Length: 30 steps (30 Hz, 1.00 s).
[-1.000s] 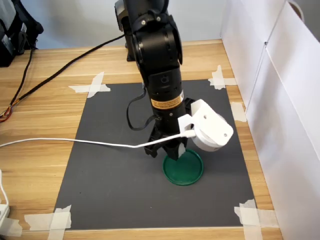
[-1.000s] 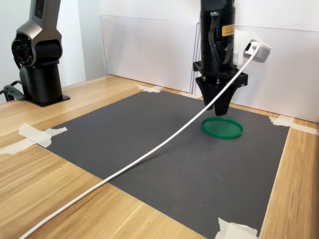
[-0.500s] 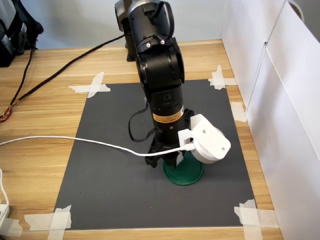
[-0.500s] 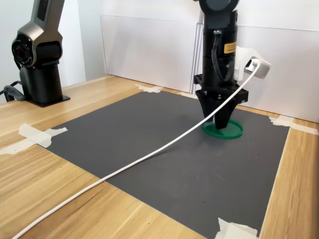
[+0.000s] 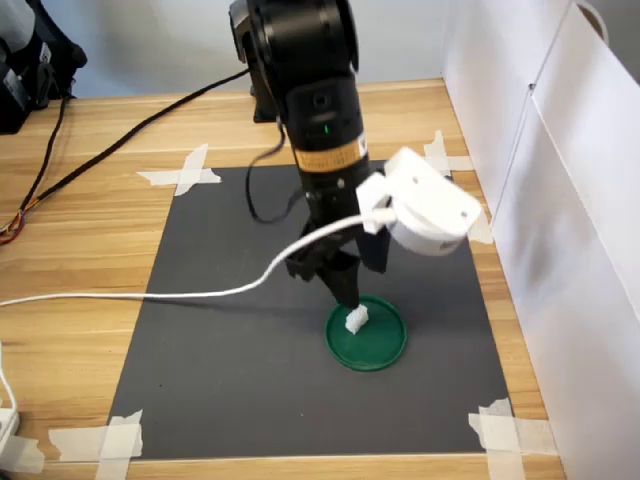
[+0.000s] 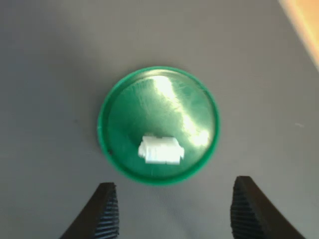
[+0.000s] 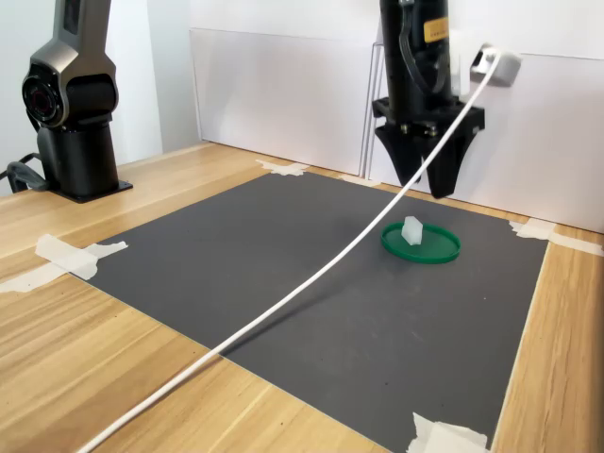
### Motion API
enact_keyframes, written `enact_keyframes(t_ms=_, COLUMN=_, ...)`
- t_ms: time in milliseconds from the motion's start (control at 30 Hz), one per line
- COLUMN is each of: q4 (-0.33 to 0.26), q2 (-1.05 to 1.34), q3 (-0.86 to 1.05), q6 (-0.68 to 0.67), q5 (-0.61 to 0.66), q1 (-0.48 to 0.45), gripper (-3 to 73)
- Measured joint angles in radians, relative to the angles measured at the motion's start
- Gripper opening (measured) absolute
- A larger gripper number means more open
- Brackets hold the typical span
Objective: Grasp a white terminal and put it in the green lid.
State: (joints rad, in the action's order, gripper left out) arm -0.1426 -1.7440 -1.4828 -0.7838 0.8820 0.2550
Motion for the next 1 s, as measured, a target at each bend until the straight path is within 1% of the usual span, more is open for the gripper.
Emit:
enact_keyframes(t_ms=100, q4=-0.066, q2=0.149, q3=0.075, q6=0.039, q5=-0.056, q1=-0.034, gripper=51.3)
enact_keyframes(t_ms=133, q4=-0.086, q2=0.202, q3=0.105, q6=0.046, q5=-0.074, q1=-0.049, gripper=48.5)
enact_keyframes(t_ms=167, q4=-0.1, q2=0.265, q3=0.141, q6=0.053, q5=-0.09, q1=-0.066, gripper=44.2)
enact_keyframes(t_ms=233, q4=-0.107, q2=0.369, q3=0.203, q6=0.058, q5=-0.117, q1=-0.084, gripper=35.0)
enact_keyframes(t_ms=367, q4=-0.12, q2=0.59, q3=0.346, q6=0.058, q5=-0.176, q1=-0.091, gripper=9.7)
enact_keyframes(t_ms=433, q4=-0.134, q2=0.692, q3=0.424, q6=0.058, q5=-0.216, q1=-0.091, gripper=2.6)
enact_keyframes(t_ms=467, q4=-0.143, q2=0.751, q3=0.465, q6=0.06, q5=-0.24, q1=-0.091, gripper=0.6)
enact_keyframes(t_ms=567, q4=-0.18, q2=0.932, q3=0.59, q6=0.093, q5=-0.297, q1=-0.091, gripper=-1.6)
enact_keyframes(t_ms=667, q4=-0.203, q2=1.114, q3=0.716, q6=0.206, q5=-0.33, q1=-0.091, gripper=-1.9)
enact_keyframes(t_ms=833, q4=-0.211, q2=1.382, q3=0.942, q6=0.482, q5=-0.365, q1=-0.091, gripper=-1.9)
enact_keyframes(t_ms=900, q4=-0.212, q2=1.461, q3=1.029, q6=0.54, q5=-0.406, q1=-0.091, gripper=-1.9)
enact_keyframes(t_ms=1000, q4=-0.213, q2=1.546, q3=1.127, q6=0.567, q5=-0.468, q1=-0.091, gripper=-2.1)
